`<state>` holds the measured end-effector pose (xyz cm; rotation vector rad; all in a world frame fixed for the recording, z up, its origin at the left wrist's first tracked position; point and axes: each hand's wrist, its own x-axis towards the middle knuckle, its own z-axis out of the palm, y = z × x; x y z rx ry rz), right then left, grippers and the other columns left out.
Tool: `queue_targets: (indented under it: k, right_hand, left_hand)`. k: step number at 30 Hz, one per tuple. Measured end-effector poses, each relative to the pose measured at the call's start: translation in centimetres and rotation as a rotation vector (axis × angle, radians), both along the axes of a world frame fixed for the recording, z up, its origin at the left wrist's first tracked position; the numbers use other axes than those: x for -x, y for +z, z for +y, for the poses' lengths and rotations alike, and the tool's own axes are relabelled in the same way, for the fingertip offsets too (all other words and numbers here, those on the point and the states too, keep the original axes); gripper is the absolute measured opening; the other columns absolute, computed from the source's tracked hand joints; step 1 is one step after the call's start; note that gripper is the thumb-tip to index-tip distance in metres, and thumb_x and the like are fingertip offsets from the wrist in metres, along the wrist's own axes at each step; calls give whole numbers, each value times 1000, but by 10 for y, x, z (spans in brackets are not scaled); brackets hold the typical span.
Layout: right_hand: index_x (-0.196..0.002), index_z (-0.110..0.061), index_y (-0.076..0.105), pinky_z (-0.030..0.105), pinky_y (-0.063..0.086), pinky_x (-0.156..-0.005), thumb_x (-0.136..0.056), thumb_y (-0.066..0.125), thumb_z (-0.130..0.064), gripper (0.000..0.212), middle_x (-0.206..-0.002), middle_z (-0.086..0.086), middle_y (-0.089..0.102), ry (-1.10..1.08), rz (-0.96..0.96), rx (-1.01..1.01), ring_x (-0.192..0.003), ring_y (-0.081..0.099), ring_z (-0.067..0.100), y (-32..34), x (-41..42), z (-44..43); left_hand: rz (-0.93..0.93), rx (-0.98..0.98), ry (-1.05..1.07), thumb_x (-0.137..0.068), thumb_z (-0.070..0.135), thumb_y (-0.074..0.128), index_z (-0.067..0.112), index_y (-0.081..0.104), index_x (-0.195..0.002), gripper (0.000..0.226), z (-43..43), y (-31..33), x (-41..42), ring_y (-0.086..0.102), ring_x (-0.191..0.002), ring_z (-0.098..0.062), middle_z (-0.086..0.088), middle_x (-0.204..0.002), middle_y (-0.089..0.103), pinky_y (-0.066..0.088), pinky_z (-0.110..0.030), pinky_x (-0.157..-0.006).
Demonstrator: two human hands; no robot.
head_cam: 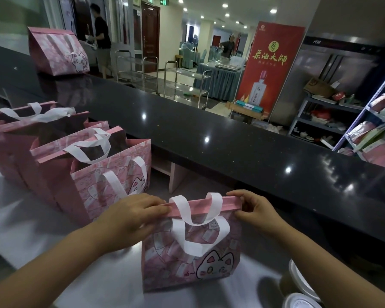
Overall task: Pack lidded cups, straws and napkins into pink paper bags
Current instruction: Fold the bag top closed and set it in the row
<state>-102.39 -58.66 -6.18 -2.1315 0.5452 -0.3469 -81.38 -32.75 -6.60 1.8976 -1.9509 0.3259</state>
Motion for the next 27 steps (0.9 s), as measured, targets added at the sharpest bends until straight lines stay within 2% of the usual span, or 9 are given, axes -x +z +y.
queue_targets:
  k: [4,7,12,16,19,21,23,25,27]
  right_hand:
    - [-96,-33,67,16,43,-75,-78,73,-24,21,-103,-7,45,-18,38,199,-95,46,7,7,-6,-3]
    - [-91,-32,68,12,39,-80,-78,75,-24,17,-105,-13,49,48,64,330,-102,44,2,11,-18,3]
    - [-68,-32,65,28,48,-69,-75,77,-23,17,-73,-12,60,60,59,454,-79,52,7,13,-24,6]
    - [-65,-17,65,29,44,-62,-77,73,-36,24,-67,-9,55,136,154,610,-70,52,10,11,-22,3]
    - [-76,-15,67,30,41,-71,-87,55,-49,38,-75,-6,59,249,275,740,-75,50,12,13,-21,3]
    - [-93,-22,69,29,38,-78,-87,18,-67,68,-91,-8,65,290,339,868,-86,52,12,25,-20,5]
    - [-105,-29,67,28,33,-79,-80,-2,-74,86,-104,-13,66,274,213,841,-92,54,11,34,-24,11]
    - [-115,-30,61,27,30,-80,-83,8,-72,75,-111,-13,63,265,122,787,-96,52,8,37,-34,25]
    - [-117,-32,57,26,27,-80,-85,31,-64,52,-110,-12,61,329,162,883,-97,50,8,34,-47,43]
  left_hand:
    - [172,3,84,-77,29,74,23,67,-104,29,0,0,3,63,-86,-10,7,-100,68,54,-24,-73]
    - [382,-11,264,-79,41,68,31,57,-106,31,-12,3,6,59,-86,-4,17,-97,63,51,-25,-72]
    - [290,-165,303,-86,27,61,26,68,-90,9,-18,5,0,57,-74,-11,8,-83,67,45,-25,-63]
    - [290,-299,310,-89,24,55,26,67,-93,12,-16,9,-11,52,-72,-8,8,-84,64,46,-26,-67]
    - [288,-451,277,-94,26,49,27,65,-99,17,-16,14,-18,50,-73,-1,13,-86,60,42,-20,-67]
    - [357,-507,271,-96,29,43,29,63,-104,22,-14,22,-20,53,-81,1,16,-95,61,43,-20,-74]
    - [397,-426,279,-97,36,37,32,60,-113,28,-17,29,-16,56,-95,-4,17,-106,62,46,-26,-84]
    - [348,-299,262,-94,47,35,35,57,-113,31,-28,34,-2,56,-93,-6,17,-107,62,46,-29,-78]
    - [184,-271,238,-87,57,39,36,54,-112,37,-42,33,17,52,-91,-6,15,-105,58,41,-27,-70]
